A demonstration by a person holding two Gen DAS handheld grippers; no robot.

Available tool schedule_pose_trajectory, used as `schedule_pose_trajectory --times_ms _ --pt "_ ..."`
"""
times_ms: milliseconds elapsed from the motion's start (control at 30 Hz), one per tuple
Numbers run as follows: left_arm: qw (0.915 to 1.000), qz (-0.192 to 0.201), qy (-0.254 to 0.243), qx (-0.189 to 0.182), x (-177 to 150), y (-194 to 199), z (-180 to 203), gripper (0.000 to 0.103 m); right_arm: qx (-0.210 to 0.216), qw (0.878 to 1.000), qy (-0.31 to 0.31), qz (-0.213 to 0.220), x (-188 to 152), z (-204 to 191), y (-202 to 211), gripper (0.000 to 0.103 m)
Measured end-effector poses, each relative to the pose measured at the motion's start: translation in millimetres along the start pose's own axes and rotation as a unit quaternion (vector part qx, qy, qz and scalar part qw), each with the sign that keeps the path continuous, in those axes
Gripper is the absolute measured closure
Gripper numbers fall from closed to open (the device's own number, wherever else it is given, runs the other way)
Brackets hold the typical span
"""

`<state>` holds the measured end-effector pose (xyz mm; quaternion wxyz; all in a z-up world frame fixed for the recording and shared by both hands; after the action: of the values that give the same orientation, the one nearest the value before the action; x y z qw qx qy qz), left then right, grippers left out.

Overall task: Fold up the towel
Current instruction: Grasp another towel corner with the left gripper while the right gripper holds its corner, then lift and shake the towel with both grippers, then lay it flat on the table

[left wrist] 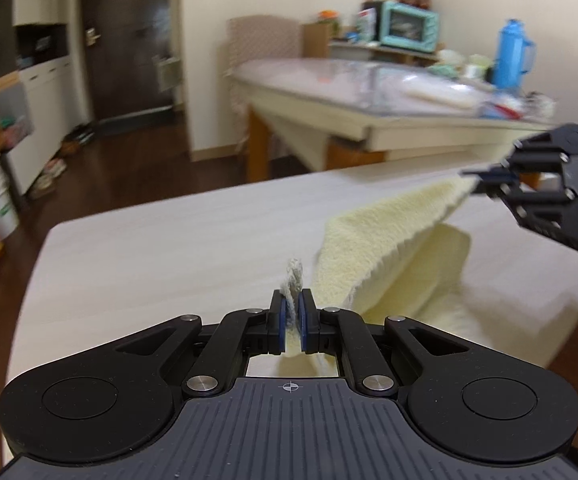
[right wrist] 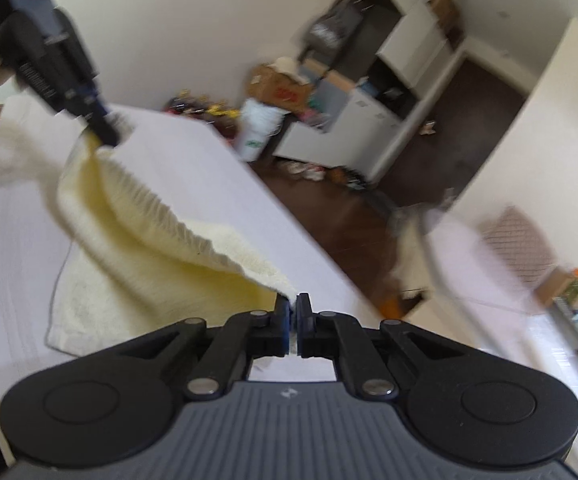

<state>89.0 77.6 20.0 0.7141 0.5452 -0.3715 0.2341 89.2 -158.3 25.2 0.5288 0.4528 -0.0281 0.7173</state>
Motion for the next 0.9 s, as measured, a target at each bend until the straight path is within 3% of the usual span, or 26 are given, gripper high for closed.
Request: schedule_pose_trajectory --times_ms 233,333,433,533,733,867,900 --pt "0.9944 0.063 -0.007 -0.085 27 46 50 0.096 -0.119 0.992 -0.016 0.029 19 31 85 0.099" --pt "0.9923 0.087 -0.003 -0.088 38 63 60 0.096 -0.146 0.988 -0.019 0.045 31 41 107 0.099" --pt "0.9925 0.106 0.002 -0.062 47 70 59 0.096 -0.157 0.986 -0.012 0.053 39 48 106 0.099" --pt "0.9945 0.097 0.023 -0.032 52 56 44 0.096 -0.14 0.989 0.001 0.042 40 47 70 0.099" --pt "0.9979 0.034 0.044 0.033 50 -29 7 0.096 -0.08 0.997 0.006 -0.016 28 33 -44 0.099" --pt "0.9967 0.006 0.061 0.053 47 -72 -11 0.096 -0.043 0.997 0.003 -0.057 17 21 -109 0.099" --pt "0.9961 0.001 0.065 0.06 47 -80 -15 0.096 -0.032 0.997 0.0 -0.067 14 18 -126 0.094"
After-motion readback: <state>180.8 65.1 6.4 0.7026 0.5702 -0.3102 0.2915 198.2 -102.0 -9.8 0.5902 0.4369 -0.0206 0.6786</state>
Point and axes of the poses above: each gripper's, at about its wrist camera, not at the fingertips, and y roughly against the way its jaws point, z to its right, x to its top, the point moved 3 cm from there along -y, roughly the way its jaws point, and after that the axes turned 7 degrees about y, right-handed, at the moved point
